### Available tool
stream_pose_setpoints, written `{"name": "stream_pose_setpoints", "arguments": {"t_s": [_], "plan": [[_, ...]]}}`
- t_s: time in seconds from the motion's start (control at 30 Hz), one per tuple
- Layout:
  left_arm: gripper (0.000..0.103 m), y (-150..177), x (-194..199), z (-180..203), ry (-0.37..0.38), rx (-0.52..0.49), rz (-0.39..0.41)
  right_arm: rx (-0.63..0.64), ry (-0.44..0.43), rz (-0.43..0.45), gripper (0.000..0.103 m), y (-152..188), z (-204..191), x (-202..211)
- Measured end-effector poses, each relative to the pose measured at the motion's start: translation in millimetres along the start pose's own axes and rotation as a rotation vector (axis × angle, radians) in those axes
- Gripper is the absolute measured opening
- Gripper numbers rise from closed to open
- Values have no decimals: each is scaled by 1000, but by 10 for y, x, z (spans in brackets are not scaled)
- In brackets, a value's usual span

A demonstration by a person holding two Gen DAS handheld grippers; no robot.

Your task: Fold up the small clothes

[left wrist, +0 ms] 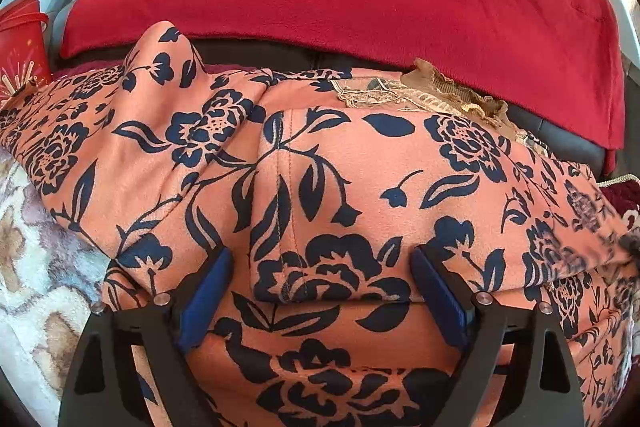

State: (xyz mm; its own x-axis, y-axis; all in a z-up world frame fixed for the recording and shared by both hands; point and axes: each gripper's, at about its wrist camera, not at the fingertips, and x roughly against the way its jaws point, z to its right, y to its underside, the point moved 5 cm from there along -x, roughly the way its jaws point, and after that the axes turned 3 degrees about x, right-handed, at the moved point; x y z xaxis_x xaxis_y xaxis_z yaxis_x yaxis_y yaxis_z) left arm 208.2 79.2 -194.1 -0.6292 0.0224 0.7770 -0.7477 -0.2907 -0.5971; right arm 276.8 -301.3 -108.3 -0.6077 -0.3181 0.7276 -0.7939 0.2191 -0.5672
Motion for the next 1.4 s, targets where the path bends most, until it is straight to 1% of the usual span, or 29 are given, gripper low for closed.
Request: {"name": "stream_pose_setpoints", "arguments": {"t_s": [0.03, 0.07, 0.1, 0.2, 0.23, 0.27, 0.3, 0.37, 0.4, 0.47, 0.53, 0.57, 0.6, 0.67, 0.7, 0.8, 0.83, 0.9, 0.93, 0.97, 1.0, 1.07, 1.1, 1.13, 1.2, 1.27, 1.33, 1.37, 1.4], "plan": [[92, -7, -3, 9, -1, 0, 1, 1, 27, -26, 18, 32, 30, -74], [92, 2, -14, 8, 1, 1, 2, 1, 69, -89, 18, 96, 95, -231], [92, 10, -56, 20, 2, 2, 3, 0, 85, -132, 21, 167, 151, -358], [92, 20, -70, 6, 6, 6, 3, -98, -16, -58, 28, 118, 198, -202], [92, 23, -71, 3, 6, 6, 3, -131, -38, -42, 47, 90, 223, -158], [92, 25, -70, 1, 7, 7, 5, -168, -48, -12, 63, 40, 263, -97], [92, 25, -68, -1, 9, 8, 5, -182, -52, 17, 84, -8, 281, -53], [92, 25, -70, -8, 13, 12, 3, -187, -57, 67, 85, -154, 295, -6], [92, 25, -73, -9, 14, 13, 3, -199, -80, 69, 85, -252, 292, -56], [92, 23, -75, -9, 14, 14, 3, -223, -121, 30, 85, -426, 306, -250], [92, 23, -75, -4, 14, 14, 3, -258, -116, -24, 85, -530, 338, -512], [92, 23, -75, -3, 13, 14, 2, -261, -129, -52, 85, -529, 322, -636], [92, 23, -77, -4, 13, 14, 2, -243, -123, -80, 78, -547, 291, -760], [92, 22, -81, -3, 10, 12, 1, -161, -67, -108, 18, -560, 178, -858], [93, 23, -82, -4, 11, 12, 2, -141, -52, -120, 10, -546, 129, -881], [93, 22, -89, -11, 18, 18, 2, -37, 21, -49, 10, -585, -67, -733], [93, 21, -94, -10, 19, 20, 2, -6, 57, -64, 10, -572, -114, -757], [93, 20, -96, -6, 21, 21, 3, 19, 121, -139, 16, -524, -119, -873], [93, 18, -97, -3, 21, 23, 3, 10, 119, -140, 16, -530, -141, -869], [93, 18, -101, -3, 21, 22, 3, 0, 90, -108, 16, -566, -203, -789], [93, 17, -102, -2, 21, 23, 3, -21, 5, -57, 16, -629, -281, -638], [93, 16, -101, -4, 23, 24, 3, -60, -113, -2, 18, -720, -394, -443], [93, 17, -100, -4, 24, 25, 4, -90, -151, 27, 29, -788, -454, -350], [93, 19, -100, -5, 25, 27, 4, -111, -170, 47, 51, -854, -517, -275], [93, 20, -97, -4, 25, 29, 4, -137, -205, 108, 83, -995, -680, -90], [93, 21, -98, -2, 27, 31, 4, -181, -239, 168, 83, -1086, -812, 111], [93, 23, -97, -6, 28, 31, 4, -252, -310, 211, 83, -1115, -925, 461], [93, 24, -97, -8, 29, 33, 4, -303, -335, 224, 83, -1107, -995, 586], [93, 24, -98, -9, 31, 34, 4, -382, -386, 240, 83, -1045, -1103, 738]]}}
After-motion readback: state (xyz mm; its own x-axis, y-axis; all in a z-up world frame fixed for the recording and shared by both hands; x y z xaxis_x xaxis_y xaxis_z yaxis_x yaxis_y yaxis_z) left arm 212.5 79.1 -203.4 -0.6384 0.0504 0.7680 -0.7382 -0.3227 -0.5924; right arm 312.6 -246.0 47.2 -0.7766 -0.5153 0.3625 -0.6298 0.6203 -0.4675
